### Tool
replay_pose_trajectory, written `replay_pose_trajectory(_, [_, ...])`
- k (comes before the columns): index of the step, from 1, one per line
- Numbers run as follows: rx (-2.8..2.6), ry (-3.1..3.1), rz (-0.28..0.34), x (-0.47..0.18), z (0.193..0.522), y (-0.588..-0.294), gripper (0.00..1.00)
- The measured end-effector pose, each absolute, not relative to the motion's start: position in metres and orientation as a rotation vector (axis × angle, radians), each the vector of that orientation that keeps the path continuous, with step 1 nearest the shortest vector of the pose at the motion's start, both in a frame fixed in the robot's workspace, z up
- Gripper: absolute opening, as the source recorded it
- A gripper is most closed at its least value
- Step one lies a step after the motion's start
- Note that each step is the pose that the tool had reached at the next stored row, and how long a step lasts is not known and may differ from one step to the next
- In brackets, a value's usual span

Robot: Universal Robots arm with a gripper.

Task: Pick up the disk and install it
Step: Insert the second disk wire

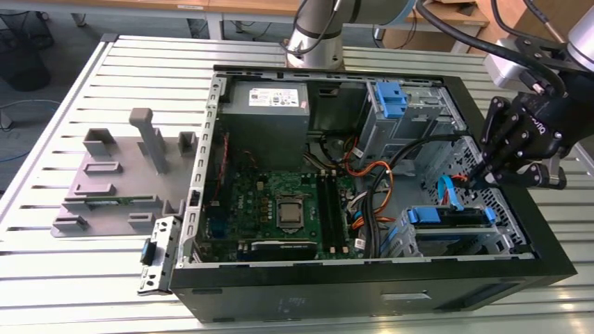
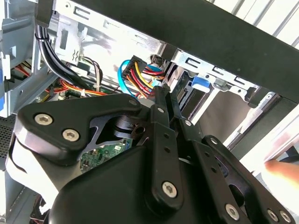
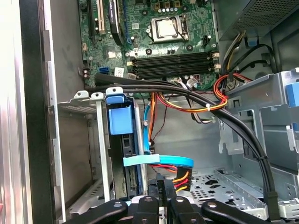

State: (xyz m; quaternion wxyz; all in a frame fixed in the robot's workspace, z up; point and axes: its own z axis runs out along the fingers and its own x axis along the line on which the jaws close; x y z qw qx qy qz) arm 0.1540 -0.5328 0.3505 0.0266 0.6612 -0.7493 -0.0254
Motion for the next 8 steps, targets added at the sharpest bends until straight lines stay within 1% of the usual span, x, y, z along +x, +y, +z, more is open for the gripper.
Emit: replay_pose_trajectory(8, [2.045, -2.316, -0.076, 0.1533, 0.3504, -0.5339, 0.16])
